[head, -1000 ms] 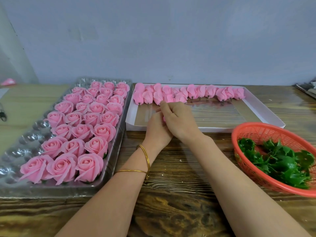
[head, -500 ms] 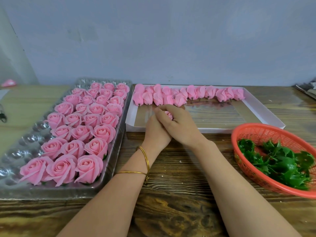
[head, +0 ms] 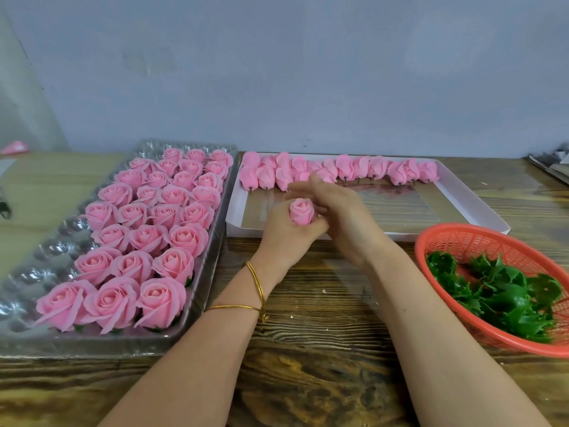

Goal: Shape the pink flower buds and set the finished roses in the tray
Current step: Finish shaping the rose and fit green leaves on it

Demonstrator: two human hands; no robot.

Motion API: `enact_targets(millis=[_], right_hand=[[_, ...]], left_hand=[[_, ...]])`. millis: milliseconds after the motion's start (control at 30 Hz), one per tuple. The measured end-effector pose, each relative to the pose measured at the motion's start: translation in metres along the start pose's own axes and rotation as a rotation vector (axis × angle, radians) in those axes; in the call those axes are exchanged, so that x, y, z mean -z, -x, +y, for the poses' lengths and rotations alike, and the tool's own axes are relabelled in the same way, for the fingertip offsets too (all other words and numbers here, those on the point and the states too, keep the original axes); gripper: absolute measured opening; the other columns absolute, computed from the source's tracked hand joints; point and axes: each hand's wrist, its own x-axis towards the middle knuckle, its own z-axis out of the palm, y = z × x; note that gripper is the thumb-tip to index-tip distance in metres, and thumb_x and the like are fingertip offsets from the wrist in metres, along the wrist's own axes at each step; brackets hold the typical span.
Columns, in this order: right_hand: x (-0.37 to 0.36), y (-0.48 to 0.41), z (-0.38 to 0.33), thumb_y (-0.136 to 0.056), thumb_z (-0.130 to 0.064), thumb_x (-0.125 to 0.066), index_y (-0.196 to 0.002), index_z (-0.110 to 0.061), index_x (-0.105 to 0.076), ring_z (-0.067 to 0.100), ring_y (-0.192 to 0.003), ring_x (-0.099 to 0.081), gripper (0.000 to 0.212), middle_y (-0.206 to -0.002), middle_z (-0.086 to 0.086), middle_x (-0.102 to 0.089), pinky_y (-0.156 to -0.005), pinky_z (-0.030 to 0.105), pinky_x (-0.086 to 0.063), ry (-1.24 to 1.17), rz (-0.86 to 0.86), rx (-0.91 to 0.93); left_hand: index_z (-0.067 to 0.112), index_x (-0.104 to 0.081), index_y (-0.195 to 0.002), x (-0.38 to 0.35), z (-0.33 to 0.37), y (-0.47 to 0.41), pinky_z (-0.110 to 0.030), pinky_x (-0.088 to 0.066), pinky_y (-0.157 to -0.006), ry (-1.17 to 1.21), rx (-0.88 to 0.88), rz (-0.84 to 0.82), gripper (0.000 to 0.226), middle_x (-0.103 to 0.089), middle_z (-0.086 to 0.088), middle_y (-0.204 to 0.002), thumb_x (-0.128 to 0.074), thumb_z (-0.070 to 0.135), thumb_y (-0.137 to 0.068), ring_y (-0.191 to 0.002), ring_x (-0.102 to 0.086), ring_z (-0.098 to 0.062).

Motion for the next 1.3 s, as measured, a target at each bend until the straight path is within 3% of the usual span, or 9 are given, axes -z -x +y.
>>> enact_targets(millis=[133, 367, 567, 667, 800, 967, 1067, 1200, 1300], right_hand=[[-0.007, -0.002, 0.0, -0.084, -0.054, -0.059, -0.094, -0.012, -0.076, 0.02, -0.101, -0.07, 0.046, -0.1, 0.01, -0.075, -0.087, 0.032, -0.054, -0.079, 0.042, -0.058], [-0.016, 0.001, 0.004, -0.101, -0.023, -0.05, -0.095, -0.006, -0.074, 0.014, -0.092, -0.07, 0.029, -0.094, 0.007, -0.075, -0.081, 0.023, -0.052, -0.107, 0.085, -0.009], [-0.017, 0.003, 0.003, -0.103, -0.018, -0.045, -0.097, -0.006, -0.073, 0.013, -0.09, -0.071, 0.031, -0.095, 0.008, -0.075, -0.077, 0.02, -0.053, -0.098, 0.088, -0.012], [-0.019, 0.004, 0.003, -0.104, -0.017, -0.043, -0.099, -0.007, -0.072, 0.013, -0.092, -0.071, 0.031, -0.099, 0.008, -0.074, -0.076, 0.02, -0.053, -0.04, 0.116, -0.003], [-0.02, 0.004, 0.004, -0.104, -0.012, -0.042, -0.097, -0.014, -0.071, 0.01, -0.091, -0.069, 0.029, -0.095, 0.004, -0.073, -0.077, 0.02, -0.053, 0.039, 0.134, 0.024], [-0.017, 0.006, 0.001, -0.102, -0.007, -0.046, -0.091, -0.018, -0.07, 0.005, -0.084, -0.068, 0.029, -0.086, -0.004, -0.072, -0.07, 0.017, -0.053, 0.118, 0.152, 0.063], [-0.011, 0.006, 0.0, -0.1, -0.011, -0.051, -0.093, -0.011, -0.072, 0.015, -0.087, -0.069, 0.022, -0.088, 0.004, -0.073, -0.064, 0.024, -0.055, 0.068, 0.189, 0.02], [-0.005, 0.006, -0.004, -0.086, -0.029, -0.065, -0.085, -0.007, -0.075, 0.022, -0.09, -0.069, 0.025, -0.09, 0.012, -0.074, -0.084, 0.038, -0.057, -0.12, 0.152, -0.003], [-0.005, 0.007, -0.009, -0.074, -0.037, -0.067, -0.068, -0.015, -0.077, 0.022, -0.088, -0.07, 0.025, -0.085, 0.01, -0.075, -0.086, 0.037, -0.056, -0.154, 0.082, 0.015]], left_hand=[[0.017, -0.071, -0.082, 0.0, -0.001, 0.001, -0.015, -0.053, -0.066, 0.019, -0.015, -0.029, 0.019, -0.072, 0.001, -0.078, -0.068, -0.001, -0.079, -0.078, -0.068, -0.009], [0.031, -0.067, -0.076, -0.001, -0.001, 0.0, -0.009, -0.049, -0.059, 0.004, -0.028, 0.019, 0.024, -0.07, 0.018, -0.075, -0.069, 0.008, -0.083, -0.075, -0.067, 0.005], [0.028, -0.067, -0.08, -0.001, 0.0, 0.001, -0.008, -0.048, -0.059, -0.015, -0.033, 0.024, 0.02, -0.071, 0.014, -0.079, -0.067, 0.009, -0.085, -0.075, -0.066, 0.004], [0.029, -0.068, -0.08, 0.0, -0.001, 0.002, -0.009, -0.049, -0.06, -0.004, -0.023, 0.015, 0.022, -0.07, 0.009, -0.075, -0.066, 0.008, -0.086, -0.077, -0.067, 0.002], [0.034, -0.063, -0.076, 0.001, -0.002, 0.001, -0.005, -0.045, -0.056, -0.003, -0.014, 0.031, 0.032, -0.067, 0.02, -0.068, -0.065, 0.004, -0.086, -0.073, -0.064, 0.008], [0.035, -0.064, -0.08, 0.002, -0.001, 0.0, -0.008, -0.048, -0.059, 0.051, -0.027, 0.005, 0.036, -0.07, 0.02, -0.077, -0.067, -0.001, -0.082, -0.077, -0.066, 0.004], [0.032, -0.068, -0.079, 0.004, -0.003, 0.0, -0.016, -0.047, -0.056, 0.082, 0.031, -0.034, 0.029, -0.068, 0.01, -0.069, -0.069, 0.002, -0.079, -0.066, -0.064, -0.003], [0.014, -0.065, -0.069, 0.006, -0.005, 0.002, -0.021, -0.036, -0.047, 0.099, 0.14, -0.218, 0.013, -0.051, 0.002, -0.053, -0.068, 0.003, -0.076, -0.047, -0.046, -0.01], [0.009, -0.051, -0.058, 0.005, -0.005, 0.003, -0.018, -0.031, -0.043, 0.155, 0.167, -0.318, 0.03, -0.041, 0.002, -0.046, -0.063, -0.009, -0.078, -0.04, -0.037, -0.01]])
